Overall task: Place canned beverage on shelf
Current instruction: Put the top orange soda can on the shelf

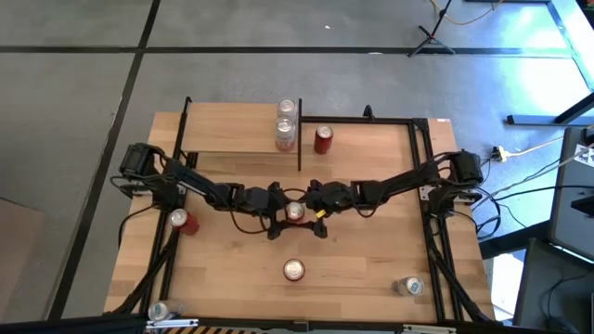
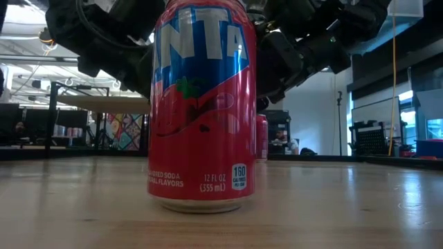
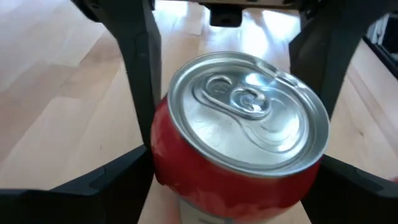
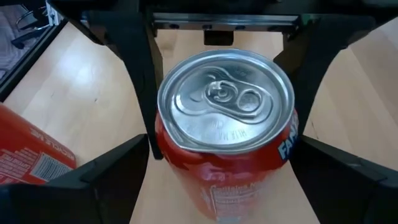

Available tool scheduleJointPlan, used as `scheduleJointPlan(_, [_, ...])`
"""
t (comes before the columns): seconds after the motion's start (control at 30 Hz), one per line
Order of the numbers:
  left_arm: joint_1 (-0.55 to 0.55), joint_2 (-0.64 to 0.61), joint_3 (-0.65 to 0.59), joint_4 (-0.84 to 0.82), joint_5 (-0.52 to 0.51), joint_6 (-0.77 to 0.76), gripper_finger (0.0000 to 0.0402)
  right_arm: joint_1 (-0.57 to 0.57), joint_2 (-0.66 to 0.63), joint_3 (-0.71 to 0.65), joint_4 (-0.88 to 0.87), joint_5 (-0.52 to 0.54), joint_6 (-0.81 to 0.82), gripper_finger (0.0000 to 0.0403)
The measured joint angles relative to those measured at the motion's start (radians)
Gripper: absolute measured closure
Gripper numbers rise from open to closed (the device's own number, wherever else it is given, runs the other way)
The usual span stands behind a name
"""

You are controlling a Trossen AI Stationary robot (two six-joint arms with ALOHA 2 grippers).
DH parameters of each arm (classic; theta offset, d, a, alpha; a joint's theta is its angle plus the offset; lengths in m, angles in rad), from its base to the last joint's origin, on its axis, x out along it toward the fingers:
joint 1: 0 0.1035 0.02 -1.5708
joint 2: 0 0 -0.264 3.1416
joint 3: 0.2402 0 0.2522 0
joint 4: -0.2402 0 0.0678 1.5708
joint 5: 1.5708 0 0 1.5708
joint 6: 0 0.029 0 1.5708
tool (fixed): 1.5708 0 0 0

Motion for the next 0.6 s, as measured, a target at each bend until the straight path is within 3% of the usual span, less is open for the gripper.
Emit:
scheduleJointPlan(0.2, [0.003,-0.076,0.001,-0.041,0.014,-0.097,0.0133,0.0,-0.1,0.0,-0.076,-0.002,0.0,0.0036])
scheduleJointPlan(0.3, [-0.013,-0.18,0.061,-0.211,0.006,-0.119,0.0134,0.0,-0.21,0.0,-0.18,-0.002,0.006,0.0036])
scheduleJointPlan(0.47, [-0.034,-0.329,0.237,-0.605,-0.116,-0.128,0.0134,0.0,-0.423,0.001,-0.288,0.026,0.026,0.0036])
scheduleJointPlan(0.6, [-0.018,-0.403,0.391,-0.823,-0.213,-0.198,0.0128,0.0,-0.553,0.001,-0.379,0.106,0.028,0.0036])
